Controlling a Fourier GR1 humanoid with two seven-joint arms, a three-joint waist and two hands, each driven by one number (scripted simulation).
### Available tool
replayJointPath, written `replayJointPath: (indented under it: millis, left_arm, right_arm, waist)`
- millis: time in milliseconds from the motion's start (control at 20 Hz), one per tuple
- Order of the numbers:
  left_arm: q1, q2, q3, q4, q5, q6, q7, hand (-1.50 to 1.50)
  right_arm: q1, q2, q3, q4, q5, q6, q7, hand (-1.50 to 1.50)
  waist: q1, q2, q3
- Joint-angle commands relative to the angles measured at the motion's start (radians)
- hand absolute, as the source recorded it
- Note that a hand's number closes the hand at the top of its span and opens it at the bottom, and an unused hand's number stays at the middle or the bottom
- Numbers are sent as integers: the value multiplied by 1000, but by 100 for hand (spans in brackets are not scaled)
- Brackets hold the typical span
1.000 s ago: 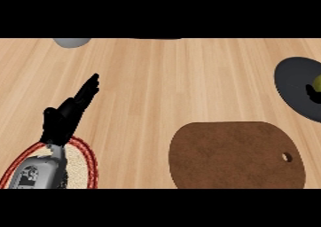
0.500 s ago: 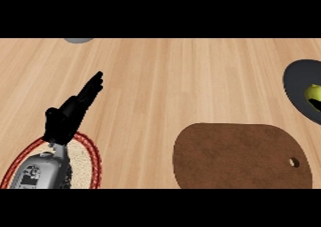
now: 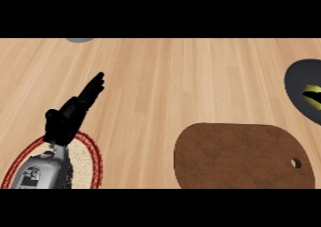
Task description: Pick the lemon from the cutting board and place it in the pan
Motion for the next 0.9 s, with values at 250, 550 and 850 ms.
replayJointPath:
  millis: [250, 550, 850]
  left_arm:
    - [19, -4, -9, -34, -8, 6, 21, 0]
    - [15, -14, -2, -31, -10, 23, 41, 0]
    - [43, 16, 21, -19, 4, -5, 1, 0]
  right_arm:
    - [37, -62, -191, 24, -204, 258, -119, -150]
    - [143, -92, -206, 29, -227, 443, -230, -150]
    - [250, -86, -231, 0, -260, 539, -406, -150]
  waist:
    - [-17, -4, 2]
    - [-29, -7, 2]
    - [-41, -14, -2]
